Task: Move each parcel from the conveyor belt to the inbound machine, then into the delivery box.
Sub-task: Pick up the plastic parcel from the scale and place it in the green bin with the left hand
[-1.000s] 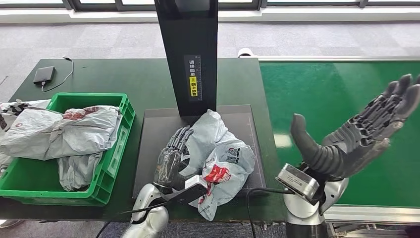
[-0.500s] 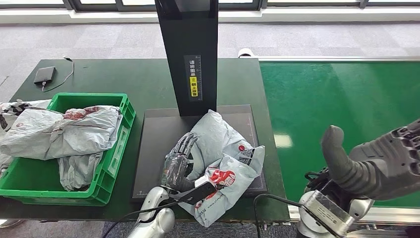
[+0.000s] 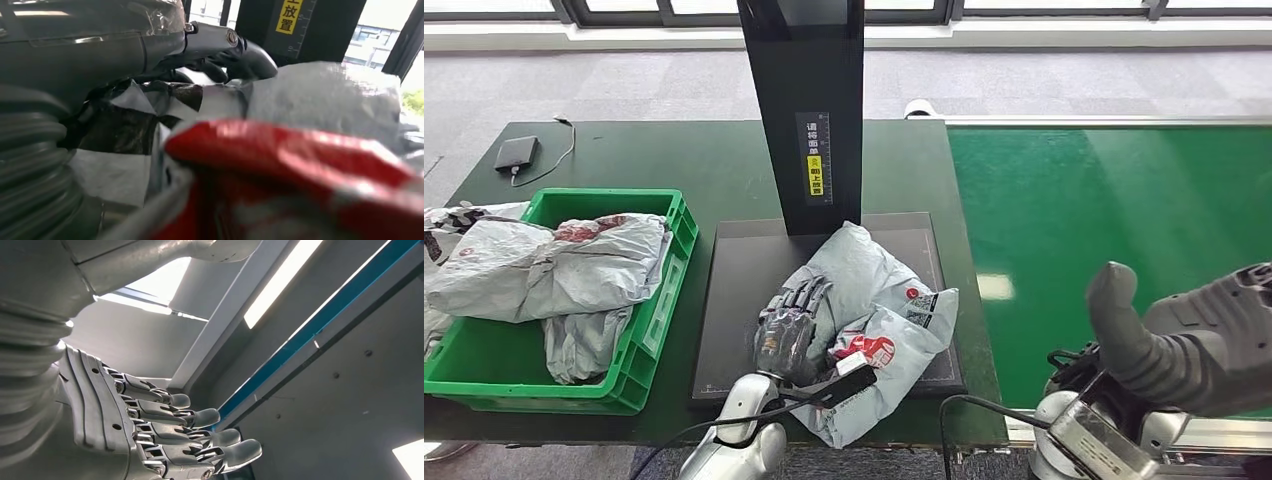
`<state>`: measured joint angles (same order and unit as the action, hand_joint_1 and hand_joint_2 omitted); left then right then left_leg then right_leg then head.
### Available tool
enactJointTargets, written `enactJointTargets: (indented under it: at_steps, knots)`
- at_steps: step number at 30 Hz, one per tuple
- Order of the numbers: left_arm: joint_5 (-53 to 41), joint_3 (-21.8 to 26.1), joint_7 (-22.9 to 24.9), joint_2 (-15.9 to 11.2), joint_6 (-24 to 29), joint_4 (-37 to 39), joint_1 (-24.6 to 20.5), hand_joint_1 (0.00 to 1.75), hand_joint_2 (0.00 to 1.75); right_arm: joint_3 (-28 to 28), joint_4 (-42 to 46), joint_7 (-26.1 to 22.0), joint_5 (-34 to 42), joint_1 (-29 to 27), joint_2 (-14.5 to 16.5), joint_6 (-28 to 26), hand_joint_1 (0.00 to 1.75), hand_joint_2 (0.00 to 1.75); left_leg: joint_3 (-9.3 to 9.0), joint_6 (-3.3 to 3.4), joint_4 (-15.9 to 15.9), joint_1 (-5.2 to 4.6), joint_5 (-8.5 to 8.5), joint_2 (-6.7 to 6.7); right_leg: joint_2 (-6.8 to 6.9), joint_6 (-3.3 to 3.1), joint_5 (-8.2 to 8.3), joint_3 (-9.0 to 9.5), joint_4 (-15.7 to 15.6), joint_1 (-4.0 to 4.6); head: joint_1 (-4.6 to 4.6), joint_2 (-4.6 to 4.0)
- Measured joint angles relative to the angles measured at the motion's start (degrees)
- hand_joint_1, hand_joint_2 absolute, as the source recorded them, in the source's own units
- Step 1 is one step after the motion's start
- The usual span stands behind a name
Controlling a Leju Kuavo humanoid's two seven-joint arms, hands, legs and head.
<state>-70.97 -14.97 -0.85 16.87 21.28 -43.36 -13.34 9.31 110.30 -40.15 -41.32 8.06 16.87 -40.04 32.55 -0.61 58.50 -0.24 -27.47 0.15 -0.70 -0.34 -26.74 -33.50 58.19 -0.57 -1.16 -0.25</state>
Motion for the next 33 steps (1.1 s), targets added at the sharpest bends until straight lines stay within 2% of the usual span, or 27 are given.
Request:
enactJointTargets:
  at_steps: [7,16,21,23,29,31,33]
  knots:
    - [-6.30,-0.38,5.93,0.16,-1.58,2.40,-1.00,1.75,1.75,0.08,0.40,0.00,-0.04,-0.10,-0.02,0.00,0.00,1.75,-0.28,-0.03,-0.02,0.01,-0.07,0.02,-0.01,-0.03,-0.02,0.27,0.00,0.01,-0.01,0.00]
    - [-10.95,-0.26,8.20,0.39,-2.84,3.41,-1.89,1.75,1.75,0.13,0.38,0.02,1.08,-0.06,-0.02,0.02,0.00,1.75,-0.35,-0.04,-0.02,0.02,-0.06,0.01,-0.01,-0.05,-0.03,0.36,0.01,0.01,0.00,0.01]
    - [-13.05,0.44,8.96,0.42,-0.54,3.62,-2.01,1.75,1.75,0.14,0.38,0.02,1.10,-0.06,-0.02,0.02,0.00,1.75,-0.34,-0.07,-0.03,0.02,-0.11,0.01,-0.01,-0.09,-0.08,0.34,0.01,0.01,-0.01,0.00]
    - [-13.45,0.83,9.41,0.44,1.23,3.66,-2.01,1.75,1.75,0.14,0.38,0.02,1.05,-0.06,-0.02,0.02,0.00,1.75,-0.33,-0.07,-0.04,0.02,-0.11,0.02,-0.02,-0.10,-0.09,0.31,0.01,0.01,-0.01,0.00]
    - [-14.06,2.40,11.03,0.44,11.60,2.73,-1.68,1.75,1.75,0.14,0.38,0.02,0.70,-0.07,-0.02,0.02,0.00,1.75,-0.21,-0.09,-0.03,0.05,-0.08,0.02,-0.02,-0.11,-0.07,0.18,0.03,0.05,-0.01,0.01]
    - [-14.15,3.24,9.87,0.32,15.49,-1.63,-0.92,1.75,1.75,0.14,0.38,0.02,0.54,-0.08,-0.02,0.02,0.00,1.75,-0.13,-0.11,-0.03,0.07,-0.07,0.03,-0.04,-0.12,-0.05,0.10,0.05,0.07,-0.01,0.01]
    - [-14.28,3.92,8.09,-0.06,17.84,-9.66,0.22,1.75,1.75,0.14,0.38,0.02,0.50,-0.08,-0.03,0.02,0.00,1.75,-0.06,-0.13,-0.03,0.07,-0.06,0.03,-0.05,-0.13,-0.05,0.04,0.06,0.07,-0.01,0.01]
